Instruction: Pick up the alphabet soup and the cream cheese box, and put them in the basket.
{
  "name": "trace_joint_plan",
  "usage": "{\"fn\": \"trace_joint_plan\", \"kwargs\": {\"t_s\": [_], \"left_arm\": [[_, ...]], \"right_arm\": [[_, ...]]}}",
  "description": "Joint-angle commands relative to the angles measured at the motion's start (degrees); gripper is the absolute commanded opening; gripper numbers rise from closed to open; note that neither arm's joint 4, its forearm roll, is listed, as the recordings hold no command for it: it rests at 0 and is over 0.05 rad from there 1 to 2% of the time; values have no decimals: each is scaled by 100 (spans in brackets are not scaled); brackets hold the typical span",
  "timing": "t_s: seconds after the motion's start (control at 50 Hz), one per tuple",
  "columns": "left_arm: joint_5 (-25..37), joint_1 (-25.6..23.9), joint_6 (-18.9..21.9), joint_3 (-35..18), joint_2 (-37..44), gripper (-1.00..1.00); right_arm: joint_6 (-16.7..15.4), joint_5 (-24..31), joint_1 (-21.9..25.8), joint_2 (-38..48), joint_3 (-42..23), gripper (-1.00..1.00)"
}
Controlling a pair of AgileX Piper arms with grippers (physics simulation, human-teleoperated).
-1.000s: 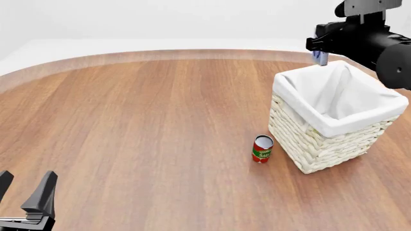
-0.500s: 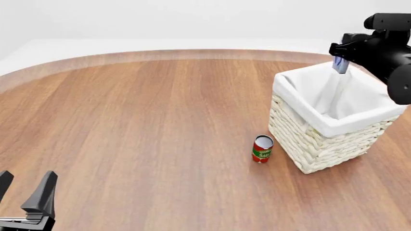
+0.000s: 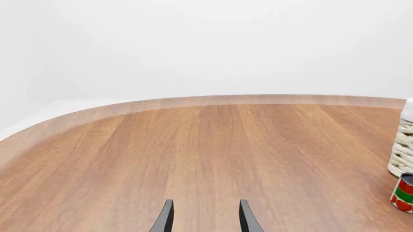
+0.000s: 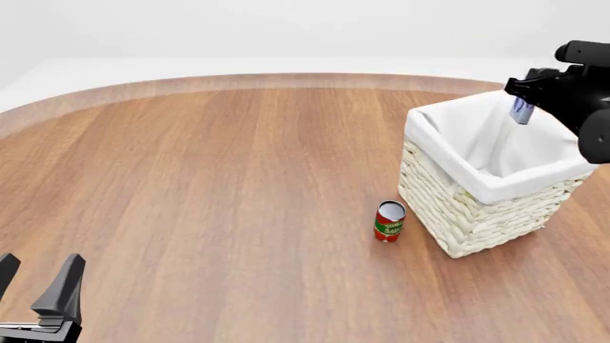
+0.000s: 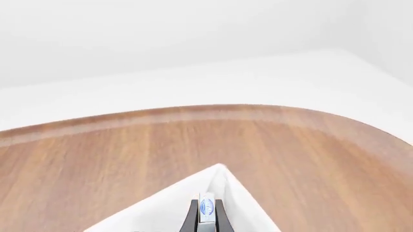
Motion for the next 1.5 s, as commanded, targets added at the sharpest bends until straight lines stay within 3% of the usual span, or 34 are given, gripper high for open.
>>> {"fn": "trace_joint_plan", "kwargs": {"t_s": [0.02,1.16,1.18,1.5], "left_arm": [[3,-1,2,3,-8,100],[4,-1,2,3,-11,100],[2,-1,2,3,-6,100],[2,-1,2,3,-8,100]], "right_arm": [[-6,-63,-66,127,-25,-100],[-98,-280,-72,602,165,-100],[-92,-272,-66,595,171,100],[-45,-225,-81,458,215,100]]}}
